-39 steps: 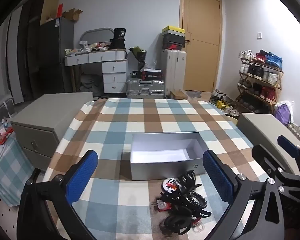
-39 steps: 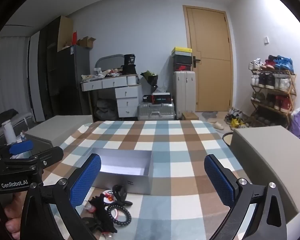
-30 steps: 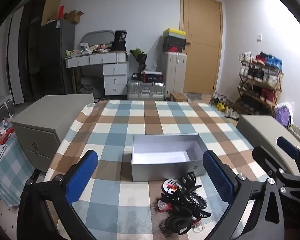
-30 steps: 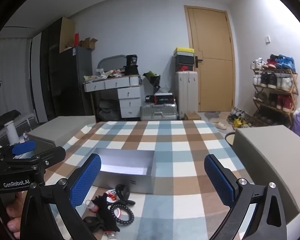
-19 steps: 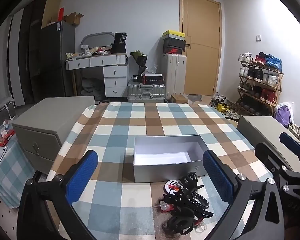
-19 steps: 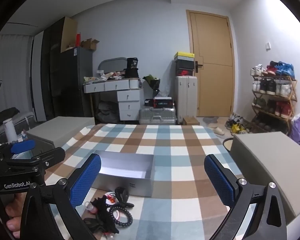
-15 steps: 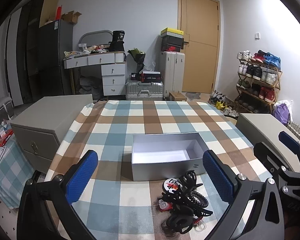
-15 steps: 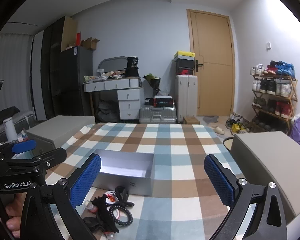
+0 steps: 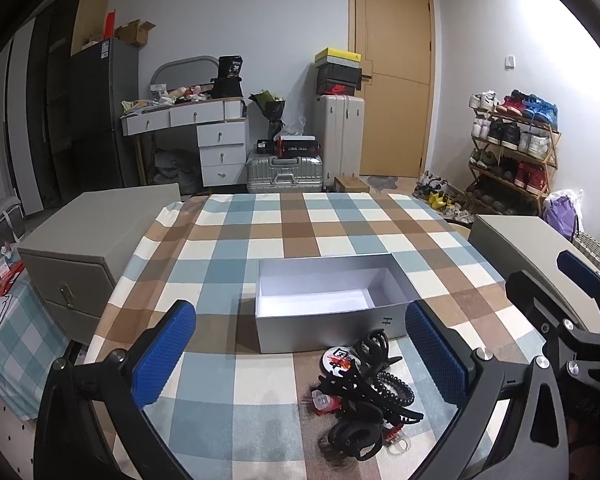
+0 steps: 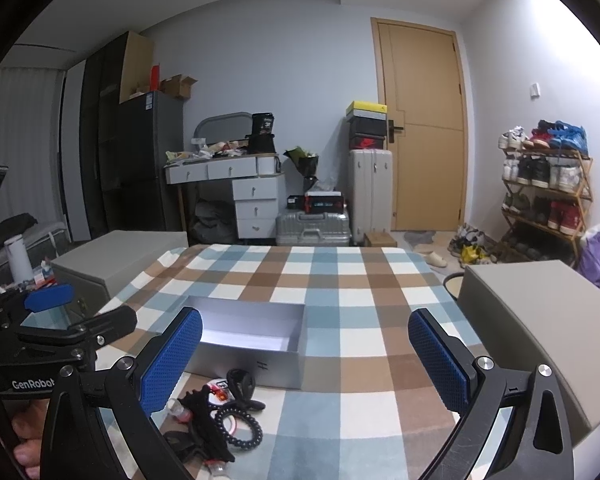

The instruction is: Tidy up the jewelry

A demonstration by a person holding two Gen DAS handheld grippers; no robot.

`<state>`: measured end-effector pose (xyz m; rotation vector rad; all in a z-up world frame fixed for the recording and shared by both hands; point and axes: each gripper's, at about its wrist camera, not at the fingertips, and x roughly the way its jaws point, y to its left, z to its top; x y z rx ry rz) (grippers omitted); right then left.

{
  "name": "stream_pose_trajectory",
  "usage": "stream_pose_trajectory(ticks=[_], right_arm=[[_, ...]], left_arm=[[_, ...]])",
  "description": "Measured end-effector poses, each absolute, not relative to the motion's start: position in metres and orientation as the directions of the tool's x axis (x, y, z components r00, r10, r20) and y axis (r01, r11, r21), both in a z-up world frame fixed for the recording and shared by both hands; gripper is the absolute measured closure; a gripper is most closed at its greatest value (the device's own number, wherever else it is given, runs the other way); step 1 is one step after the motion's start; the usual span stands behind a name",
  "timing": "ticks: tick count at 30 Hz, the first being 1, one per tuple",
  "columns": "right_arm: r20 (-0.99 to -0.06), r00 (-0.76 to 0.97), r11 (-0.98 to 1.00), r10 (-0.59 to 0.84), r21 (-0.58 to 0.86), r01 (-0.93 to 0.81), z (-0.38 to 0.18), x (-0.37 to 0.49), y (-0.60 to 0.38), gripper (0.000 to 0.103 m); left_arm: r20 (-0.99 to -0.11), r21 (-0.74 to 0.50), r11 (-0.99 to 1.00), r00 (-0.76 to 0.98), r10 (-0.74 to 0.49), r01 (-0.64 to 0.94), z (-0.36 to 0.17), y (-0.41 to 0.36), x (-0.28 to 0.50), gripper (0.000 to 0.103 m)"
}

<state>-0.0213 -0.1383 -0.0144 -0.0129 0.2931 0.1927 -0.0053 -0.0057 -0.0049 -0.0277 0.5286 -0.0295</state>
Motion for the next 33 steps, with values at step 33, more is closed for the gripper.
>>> stream_pose_trajectory(ticks=[33], right_arm=[[-0.292, 0.939, 0.983, 0.183, 0.039, -0.179, -0.0172, -0.0195, -0.1435, 0.000]], left_arm=[[-0.485, -0.063, 0.998, 0.873, -0.050, 0.022, -0.0045, -0.0008, -0.0085, 0.001]])
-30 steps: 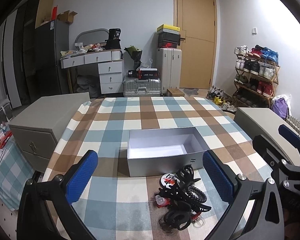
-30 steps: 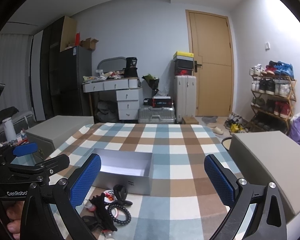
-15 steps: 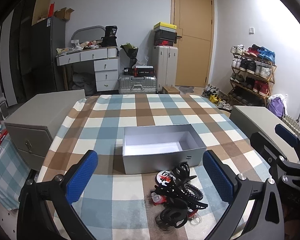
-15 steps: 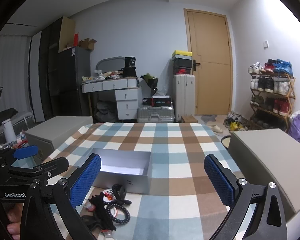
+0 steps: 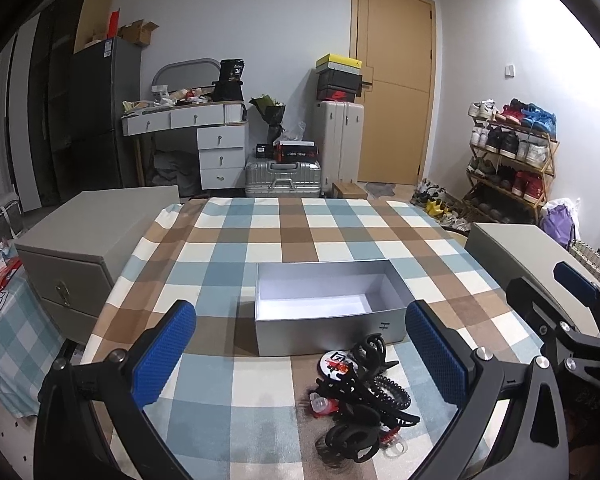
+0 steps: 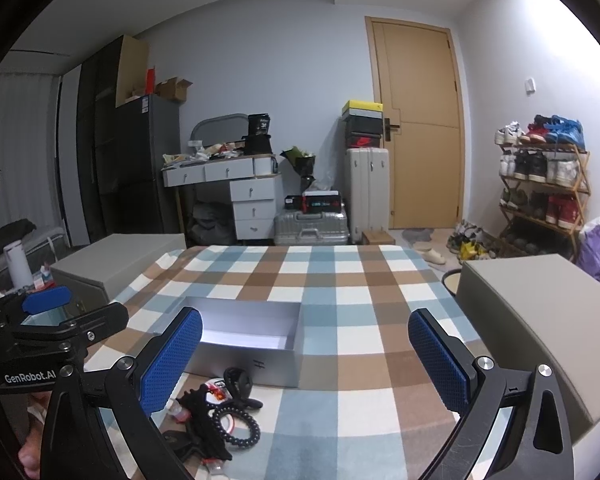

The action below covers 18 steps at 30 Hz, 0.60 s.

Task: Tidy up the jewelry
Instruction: 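Grasp a black claw clip with the left tool while the right tool grasps another claw clip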

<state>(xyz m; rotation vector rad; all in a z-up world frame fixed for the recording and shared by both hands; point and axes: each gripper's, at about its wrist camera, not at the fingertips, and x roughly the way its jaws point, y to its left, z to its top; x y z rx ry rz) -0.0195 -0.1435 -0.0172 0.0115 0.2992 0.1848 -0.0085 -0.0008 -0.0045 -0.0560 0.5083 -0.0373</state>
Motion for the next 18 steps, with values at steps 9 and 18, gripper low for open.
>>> stream_pose_trajectory(ticks=[9, 18], right_arm=[[-0.290, 0.940, 0.983, 0.181, 0.034, -0.179, -0.018, -0.019, -0.144, 0.000], [-0.305, 0.936, 0.985, 0.174, 0.041, -0.170, -0.023, -0.017, -0.147, 0.000]], left_arm=[[-0.504, -0.084, 0.994, 0.858, -0.097, 0.063, -0.013, 0.001, -0.006, 0.001], [-0.611, -0.122, 0.972, 0.757, -0.233, 0.200, -0.049, -0.010, -0.011, 0.001]])
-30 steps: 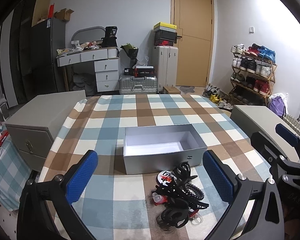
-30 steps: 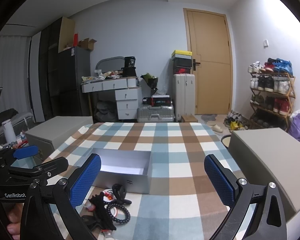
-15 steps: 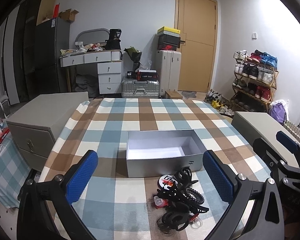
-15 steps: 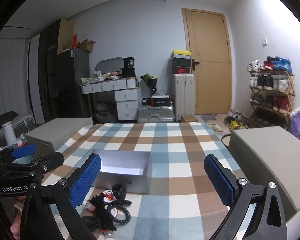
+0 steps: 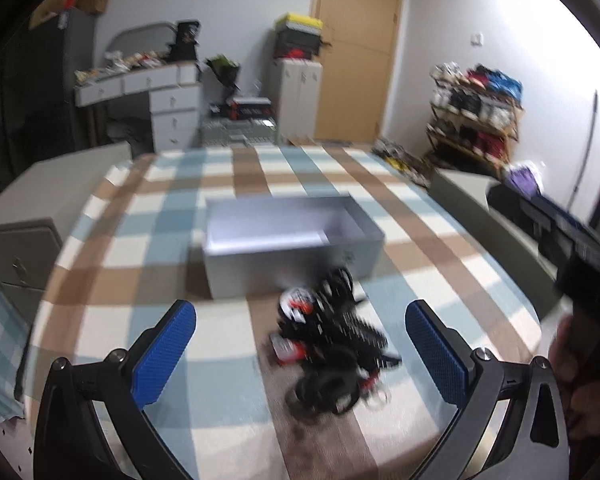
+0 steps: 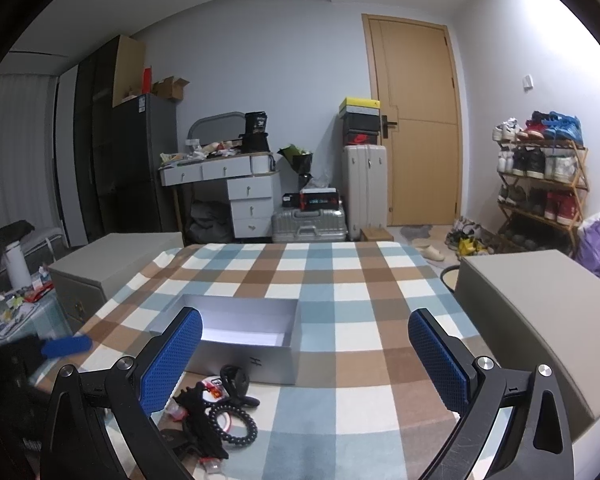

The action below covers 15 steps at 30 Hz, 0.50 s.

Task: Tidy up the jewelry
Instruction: 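Grasp a black claw clip with the left tool while the right tool grasps another claw clip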

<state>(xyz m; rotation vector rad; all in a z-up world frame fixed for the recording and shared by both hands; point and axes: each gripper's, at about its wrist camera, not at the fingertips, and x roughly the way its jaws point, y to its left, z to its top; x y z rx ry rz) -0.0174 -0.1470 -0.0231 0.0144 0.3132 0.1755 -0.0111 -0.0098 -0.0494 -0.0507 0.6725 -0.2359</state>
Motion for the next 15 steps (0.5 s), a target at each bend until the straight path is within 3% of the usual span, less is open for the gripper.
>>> stream_pose_trajectory(ticks=[6, 15], right_arm=[[-0.329, 0.927, 0.984, 0.177, 0.051, -0.170, -0.033, -0.014, -0.149, 0.000], [-0.388, 0.901, 0.981, 0.194, 0.062, -0.185, -0.055, -0.006, -0.147, 0.000]], left_arm=[[-0.660, -0.149, 0.957, 0.696, -0.283, 0.247, -0.072, -0.008, -0.014, 0.001], [-0.653, -0.315, 0.887, 0.602, -0.461, 0.337, -0.084, 0.004, -0.010, 0.001]])
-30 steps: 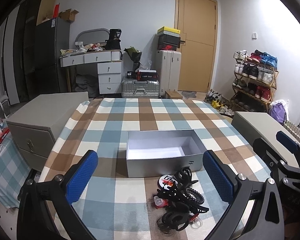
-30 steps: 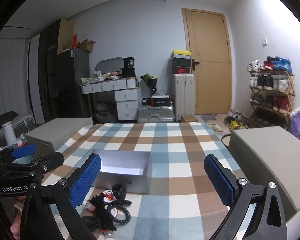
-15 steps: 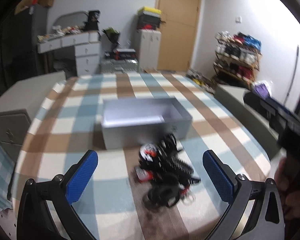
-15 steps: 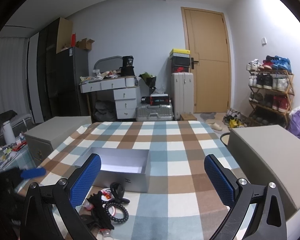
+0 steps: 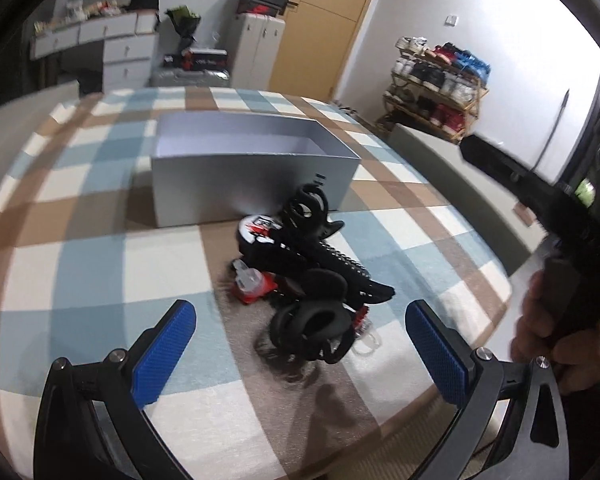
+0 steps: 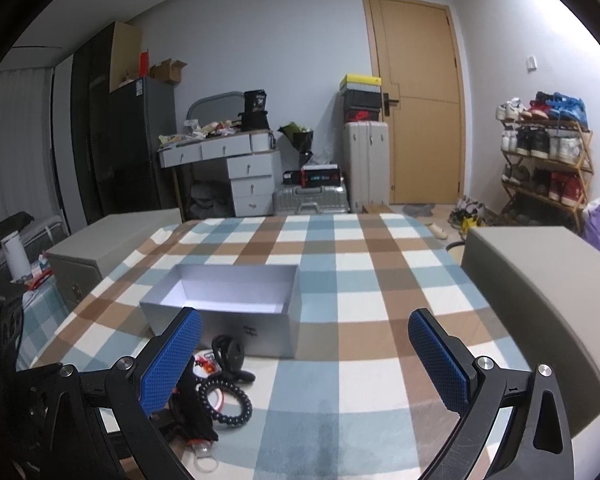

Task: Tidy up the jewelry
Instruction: 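Grasp a black claw clip with the left tool while the right tool grasps another claw clip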

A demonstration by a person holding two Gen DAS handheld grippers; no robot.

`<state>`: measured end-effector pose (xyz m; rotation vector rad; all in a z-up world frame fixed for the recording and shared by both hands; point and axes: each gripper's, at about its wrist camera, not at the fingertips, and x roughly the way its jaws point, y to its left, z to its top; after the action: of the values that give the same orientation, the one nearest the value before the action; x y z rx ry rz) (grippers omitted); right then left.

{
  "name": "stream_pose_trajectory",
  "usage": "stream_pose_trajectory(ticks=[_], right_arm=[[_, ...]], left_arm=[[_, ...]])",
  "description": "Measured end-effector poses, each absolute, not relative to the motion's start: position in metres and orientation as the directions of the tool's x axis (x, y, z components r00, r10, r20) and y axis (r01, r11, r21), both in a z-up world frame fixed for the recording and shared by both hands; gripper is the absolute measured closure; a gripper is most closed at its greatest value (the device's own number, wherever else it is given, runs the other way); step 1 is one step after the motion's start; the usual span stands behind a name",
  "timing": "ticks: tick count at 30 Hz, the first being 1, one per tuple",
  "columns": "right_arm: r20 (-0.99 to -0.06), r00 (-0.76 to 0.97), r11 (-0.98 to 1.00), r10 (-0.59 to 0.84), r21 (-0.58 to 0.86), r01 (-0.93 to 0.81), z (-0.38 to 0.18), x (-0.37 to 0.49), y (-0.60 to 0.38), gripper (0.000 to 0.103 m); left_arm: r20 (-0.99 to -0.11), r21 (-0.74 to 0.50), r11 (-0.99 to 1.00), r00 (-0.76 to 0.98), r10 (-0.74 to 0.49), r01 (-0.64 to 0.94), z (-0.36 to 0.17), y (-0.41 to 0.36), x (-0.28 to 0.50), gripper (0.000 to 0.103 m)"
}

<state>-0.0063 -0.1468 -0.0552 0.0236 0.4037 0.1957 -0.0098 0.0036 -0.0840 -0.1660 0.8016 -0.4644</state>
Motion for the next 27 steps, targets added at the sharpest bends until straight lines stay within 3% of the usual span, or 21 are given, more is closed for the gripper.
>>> stream_pose_trajectory(ticks=[6, 15, 27], right_arm=[[-0.443, 0.862, 0.969, 0.248, 0.112, -0.221, -0.070, 0.003, -0.148, 0.000], [-0.499, 0.808, 0.949, 0.314, 0.174, -0.261, -0.083, 0.015, -0.145, 0.000], [-0.556, 0.734, 0.920, 0.391, 0.251, -0.301, -0.096, 0.024, -0.137, 0.000]], left_arm=[[-0.623, -0.433, 0.813, 0.523, -0.582, 0.389, -0.090, 0.012, 0.000, 0.003], [-0.656, -0.479, 0.767, 0.406, -0.637, 0.427, -0.102, 0.013, 0.005, 0.059], [-0.661, -0.459, 0.774, 0.414, -0.625, 0.436, -0.095, 0.022, -0.003, 0.059]])
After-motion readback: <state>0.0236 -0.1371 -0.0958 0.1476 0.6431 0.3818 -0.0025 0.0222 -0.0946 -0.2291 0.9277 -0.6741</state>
